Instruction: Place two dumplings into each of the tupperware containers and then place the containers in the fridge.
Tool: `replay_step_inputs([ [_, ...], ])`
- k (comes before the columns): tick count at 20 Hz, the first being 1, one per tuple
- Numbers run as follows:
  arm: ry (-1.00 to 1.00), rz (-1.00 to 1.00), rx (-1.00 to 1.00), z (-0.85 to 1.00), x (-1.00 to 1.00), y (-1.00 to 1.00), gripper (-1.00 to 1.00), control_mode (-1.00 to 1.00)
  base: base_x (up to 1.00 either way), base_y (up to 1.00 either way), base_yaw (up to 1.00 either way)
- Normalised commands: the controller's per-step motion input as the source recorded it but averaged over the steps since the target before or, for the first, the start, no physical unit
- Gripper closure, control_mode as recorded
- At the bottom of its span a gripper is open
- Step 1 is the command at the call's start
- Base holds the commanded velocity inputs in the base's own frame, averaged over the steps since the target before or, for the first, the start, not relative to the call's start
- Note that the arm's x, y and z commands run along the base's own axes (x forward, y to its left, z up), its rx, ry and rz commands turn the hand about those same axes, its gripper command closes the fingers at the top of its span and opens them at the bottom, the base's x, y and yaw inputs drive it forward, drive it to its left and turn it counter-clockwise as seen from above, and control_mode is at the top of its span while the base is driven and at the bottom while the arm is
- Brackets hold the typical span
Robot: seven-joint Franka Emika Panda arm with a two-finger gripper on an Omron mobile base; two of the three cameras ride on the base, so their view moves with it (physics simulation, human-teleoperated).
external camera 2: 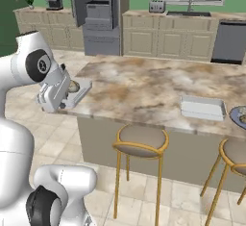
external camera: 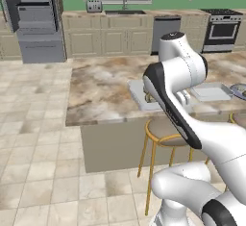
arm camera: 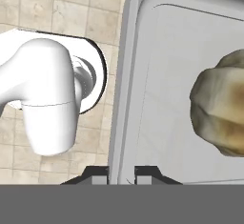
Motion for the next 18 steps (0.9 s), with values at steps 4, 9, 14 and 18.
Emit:
replay_step_inputs([
  [4,0.0,0.0,0.0,0.0,0.0,0.0,1.0,1.0,0.04,1.0,0.03],
  [9,0.0,0.0,0.0,0.0,0.0,0.0,1.0,1.0,0.39,1.0,0.0],
  [14,0.0,0.0,0.0,0.0,0.0,0.0,1.0,1.0,0.64,1.0,0.0],
  [18,0.0,0.0,0.0,0.0,0.0,0.0,1.0,1.0,0.88,1.0,0.0],
])
